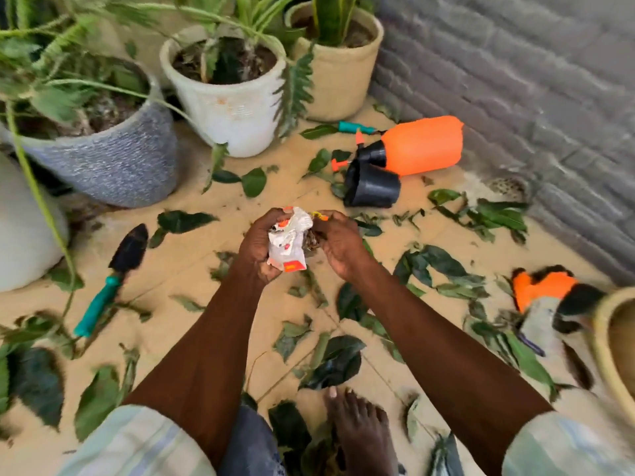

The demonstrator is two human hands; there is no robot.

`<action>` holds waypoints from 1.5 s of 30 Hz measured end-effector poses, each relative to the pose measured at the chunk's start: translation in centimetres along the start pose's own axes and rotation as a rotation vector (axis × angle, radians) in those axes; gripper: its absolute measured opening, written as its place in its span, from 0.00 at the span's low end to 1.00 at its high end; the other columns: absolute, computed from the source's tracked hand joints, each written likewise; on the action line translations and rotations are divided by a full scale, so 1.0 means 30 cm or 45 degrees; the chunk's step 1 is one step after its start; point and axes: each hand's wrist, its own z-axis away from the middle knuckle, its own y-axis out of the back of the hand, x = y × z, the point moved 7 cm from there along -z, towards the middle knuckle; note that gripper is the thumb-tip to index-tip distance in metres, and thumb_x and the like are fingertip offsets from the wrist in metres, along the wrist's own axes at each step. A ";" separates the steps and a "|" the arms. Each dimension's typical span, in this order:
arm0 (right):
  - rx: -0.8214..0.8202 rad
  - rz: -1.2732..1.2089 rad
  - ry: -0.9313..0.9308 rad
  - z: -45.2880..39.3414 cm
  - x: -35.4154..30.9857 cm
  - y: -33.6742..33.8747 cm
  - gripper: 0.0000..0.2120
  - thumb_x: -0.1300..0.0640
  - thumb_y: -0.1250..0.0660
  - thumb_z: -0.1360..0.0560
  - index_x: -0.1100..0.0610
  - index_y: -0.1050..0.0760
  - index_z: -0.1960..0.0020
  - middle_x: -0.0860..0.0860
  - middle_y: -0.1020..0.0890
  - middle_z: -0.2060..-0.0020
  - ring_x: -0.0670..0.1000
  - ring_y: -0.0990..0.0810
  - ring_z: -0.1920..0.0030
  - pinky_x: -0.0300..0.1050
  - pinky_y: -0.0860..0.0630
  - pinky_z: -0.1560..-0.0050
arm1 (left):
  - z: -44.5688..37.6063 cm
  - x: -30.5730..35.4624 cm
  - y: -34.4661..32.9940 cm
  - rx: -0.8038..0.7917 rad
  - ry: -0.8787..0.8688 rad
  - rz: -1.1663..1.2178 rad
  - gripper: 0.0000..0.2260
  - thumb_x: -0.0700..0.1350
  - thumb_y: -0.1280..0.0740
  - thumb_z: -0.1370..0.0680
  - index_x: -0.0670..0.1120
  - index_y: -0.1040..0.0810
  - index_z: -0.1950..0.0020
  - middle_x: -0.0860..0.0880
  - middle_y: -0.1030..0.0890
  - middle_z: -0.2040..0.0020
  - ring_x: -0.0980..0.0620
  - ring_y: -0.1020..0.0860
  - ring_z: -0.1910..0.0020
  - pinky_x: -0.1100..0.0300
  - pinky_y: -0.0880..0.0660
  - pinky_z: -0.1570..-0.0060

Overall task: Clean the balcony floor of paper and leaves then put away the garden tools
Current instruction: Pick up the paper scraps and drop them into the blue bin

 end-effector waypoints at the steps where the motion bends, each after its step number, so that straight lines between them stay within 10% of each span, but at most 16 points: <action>1: 0.023 0.069 0.035 0.004 -0.023 0.028 0.08 0.71 0.32 0.29 0.60 0.23 0.61 0.51 0.20 0.72 0.49 0.23 0.71 0.39 0.26 0.69 | -0.017 -0.015 -0.019 -0.041 0.002 0.022 0.37 0.45 0.22 0.37 0.38 0.29 0.31 0.38 0.33 0.29 0.37 0.33 0.30 0.40 0.43 0.27; 7: 0.194 0.163 0.113 0.020 -0.104 0.202 0.04 0.65 0.29 0.28 0.61 0.22 0.61 0.59 0.19 0.67 0.54 0.21 0.71 0.44 0.21 0.70 | -0.030 -0.143 -0.221 -0.276 0.026 0.042 0.04 0.40 0.31 0.30 0.42 0.21 0.56 0.40 0.20 0.53 0.38 0.22 0.50 0.35 0.38 0.30; 14: 0.411 0.078 -0.138 0.074 -0.109 0.458 0.12 0.55 0.25 0.39 0.63 0.21 0.64 0.60 0.18 0.59 0.54 0.23 0.60 0.45 0.29 0.60 | -0.079 -0.337 -0.411 -0.381 0.103 0.074 0.12 0.40 0.24 0.40 0.40 0.18 0.58 0.41 0.17 0.59 0.43 0.17 0.59 0.49 0.20 0.49; 17: 0.441 -0.086 -0.245 0.120 -0.089 0.560 0.05 0.62 0.30 0.32 0.62 0.23 0.64 0.58 0.19 0.65 0.53 0.21 0.68 0.38 0.26 0.68 | -0.119 -0.438 -0.473 -0.383 0.149 -0.039 0.20 0.41 0.20 0.44 0.39 0.22 0.55 0.40 0.19 0.55 0.40 0.19 0.53 0.44 0.25 0.39; 21: 0.587 0.025 -0.151 0.170 -0.074 0.728 0.06 0.61 0.28 0.36 0.61 0.21 0.59 0.62 0.17 0.59 0.54 0.20 0.61 0.48 0.20 0.57 | -0.155 -0.591 -0.514 -0.273 0.222 -0.268 0.04 0.40 0.31 0.31 0.42 0.21 0.65 0.44 0.20 0.65 0.45 0.20 0.62 0.53 0.25 0.47; 26: 0.765 -0.118 0.016 0.234 -0.064 0.902 0.07 0.64 0.31 0.33 0.68 0.21 0.58 0.60 0.17 0.66 0.51 0.20 0.67 0.41 0.25 0.64 | -0.157 -0.708 -0.545 -0.221 0.263 -0.339 0.10 0.39 0.38 0.24 0.42 0.22 0.65 0.43 0.18 0.65 0.46 0.18 0.65 0.56 0.20 0.57; 29: 0.950 -0.248 0.013 0.241 -0.053 0.968 0.06 0.62 0.32 0.28 0.55 0.20 0.63 0.52 0.19 0.67 0.49 0.24 0.67 0.41 0.29 0.66 | -0.160 -0.732 -0.559 -0.158 0.300 -0.253 0.16 0.39 0.40 0.21 0.42 0.19 0.66 0.44 0.17 0.64 0.46 0.17 0.64 0.54 0.18 0.59; 37: 0.970 -0.128 -0.058 0.275 -0.205 0.804 0.10 0.52 0.36 0.25 0.54 0.18 0.59 0.53 0.15 0.56 0.55 0.19 0.51 0.49 0.24 0.48 | -0.004 -0.545 -0.558 0.048 0.263 -0.133 0.07 0.47 0.31 0.27 0.46 0.16 0.58 0.45 0.16 0.55 0.45 0.20 0.52 0.48 0.28 0.39; 41: 0.744 0.196 0.054 0.385 -0.449 0.591 0.16 0.51 0.38 0.24 0.66 0.22 0.53 0.62 0.19 0.54 0.60 0.23 0.51 0.51 0.26 0.48 | 0.197 -0.396 -0.618 0.199 0.304 -0.009 0.12 0.48 0.37 0.23 0.41 0.20 0.48 0.42 0.16 0.52 0.44 0.18 0.56 0.53 0.20 0.57; 45: 0.471 0.241 0.006 0.529 -0.682 0.312 0.12 0.60 0.38 0.20 0.61 0.22 0.40 0.55 0.20 0.42 0.52 0.23 0.41 0.50 0.30 0.34 | 0.431 -0.170 -0.741 0.439 0.319 0.008 0.17 0.47 0.43 0.19 0.41 0.17 0.53 0.42 0.16 0.54 0.43 0.19 0.52 0.52 0.24 0.52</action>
